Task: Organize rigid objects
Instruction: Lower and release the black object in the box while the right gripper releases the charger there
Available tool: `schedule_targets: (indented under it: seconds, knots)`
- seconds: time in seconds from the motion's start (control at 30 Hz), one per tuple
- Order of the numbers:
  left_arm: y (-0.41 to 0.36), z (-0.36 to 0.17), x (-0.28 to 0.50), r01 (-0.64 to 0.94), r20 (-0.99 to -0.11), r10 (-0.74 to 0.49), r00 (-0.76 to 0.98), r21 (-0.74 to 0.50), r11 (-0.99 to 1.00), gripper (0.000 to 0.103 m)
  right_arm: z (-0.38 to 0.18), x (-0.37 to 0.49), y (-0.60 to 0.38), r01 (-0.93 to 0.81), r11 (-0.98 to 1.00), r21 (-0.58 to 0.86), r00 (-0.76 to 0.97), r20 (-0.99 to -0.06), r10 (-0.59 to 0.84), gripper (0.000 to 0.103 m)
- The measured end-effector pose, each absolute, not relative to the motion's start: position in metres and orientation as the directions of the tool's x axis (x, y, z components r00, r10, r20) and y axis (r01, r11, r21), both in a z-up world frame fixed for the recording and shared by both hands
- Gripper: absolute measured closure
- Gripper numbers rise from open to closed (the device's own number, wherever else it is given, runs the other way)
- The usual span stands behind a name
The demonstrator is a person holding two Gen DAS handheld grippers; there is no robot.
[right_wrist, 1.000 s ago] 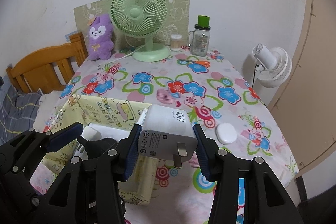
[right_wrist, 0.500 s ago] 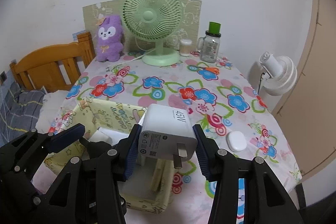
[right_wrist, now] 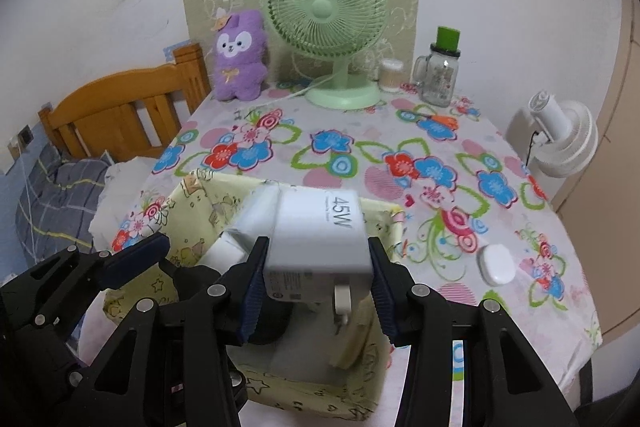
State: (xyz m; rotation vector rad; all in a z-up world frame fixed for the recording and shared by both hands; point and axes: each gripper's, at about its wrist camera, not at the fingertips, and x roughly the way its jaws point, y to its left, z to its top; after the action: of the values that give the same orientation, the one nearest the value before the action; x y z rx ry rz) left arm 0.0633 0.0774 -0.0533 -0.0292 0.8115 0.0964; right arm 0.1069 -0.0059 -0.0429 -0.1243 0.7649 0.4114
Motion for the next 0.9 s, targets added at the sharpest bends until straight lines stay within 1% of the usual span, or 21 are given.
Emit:
schedule_targets:
  seconds: [0.43, 0.53, 0.63, 0.7, 0.77, 0.83, 0.9]
  knots:
    - [0.091, -0.08, 0.077, -0.12, -0.775, 0.065, 0.629, -0.014, 0.993, 0.047, -0.074, 0.123, 0.007, -0.423, 0.902, 0.084, 0.571, -0.748, 0.338, 0.053]
    - [0.09, -0.08, 0.078, -0.117, -0.771, 0.077, 0.632, 0.003, 0.993, 0.046, -0.079, 0.127, 0.009, -0.426, 0.898, 0.106, 0.556, -0.753, 0.353, 0.053]
    - [0.088, -0.081, 0.079, -0.107, -0.77, 0.076, 0.634, 0.011, 0.994, 0.037, -0.082, 0.13, 0.007, -0.422, 0.898, 0.129, 0.543, -0.757, 0.364, 0.052]
    - [0.087, -0.082, 0.079, -0.098, -0.768, 0.07, 0.636, 0.009, 0.995, 0.027, -0.084, 0.132, 0.006, -0.416, 0.899, 0.136, 0.537, -0.761, 0.364, 0.052]
    - [0.086, -0.082, 0.081, -0.099, -0.769, 0.075, 0.635, 0.014, 0.995, 0.025, -0.084, 0.131, 0.006, -0.415, 0.9, 0.13, 0.542, -0.76, 0.36, 0.052]
    - [0.086, -0.082, 0.081, -0.095, -0.77, 0.067, 0.635, 0.008, 0.995, 0.02, -0.083, 0.131, 0.005, -0.411, 0.904, 0.119, 0.546, -0.761, 0.349, 0.05]
    - [0.085, -0.081, 0.08, -0.089, -0.774, 0.055, 0.631, -0.002, 0.996, 0.017, -0.081, 0.13, 0.004, -0.409, 0.906, 0.105, 0.553, -0.761, 0.338, 0.044]
